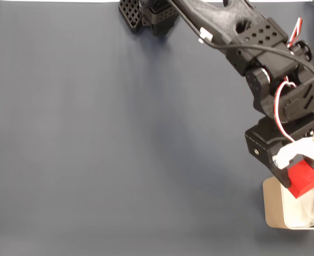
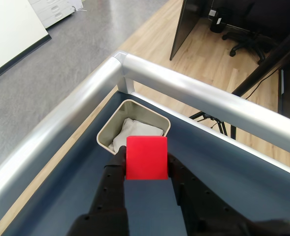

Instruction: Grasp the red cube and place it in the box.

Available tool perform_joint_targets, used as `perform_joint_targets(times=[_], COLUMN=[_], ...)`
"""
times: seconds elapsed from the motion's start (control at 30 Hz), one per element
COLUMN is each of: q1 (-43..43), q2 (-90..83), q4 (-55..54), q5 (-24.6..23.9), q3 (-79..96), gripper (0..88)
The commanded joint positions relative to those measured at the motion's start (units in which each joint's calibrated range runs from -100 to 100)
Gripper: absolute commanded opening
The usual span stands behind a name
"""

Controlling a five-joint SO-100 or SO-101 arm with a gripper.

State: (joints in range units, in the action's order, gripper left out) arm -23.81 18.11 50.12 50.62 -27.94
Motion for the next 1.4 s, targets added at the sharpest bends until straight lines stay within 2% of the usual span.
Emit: perform_joint_targets(times=[0.0, 0.8, 1.37], q1=[0.3, -0.3, -1.5], q2=[0.2, 10.3, 11.1], q4=[0.1, 0.1, 0.1], q5=[0.7, 2.0, -0.4], q3=[-6.1, -19.8, -19.8], gripper=[0.0, 0.2, 0.0])
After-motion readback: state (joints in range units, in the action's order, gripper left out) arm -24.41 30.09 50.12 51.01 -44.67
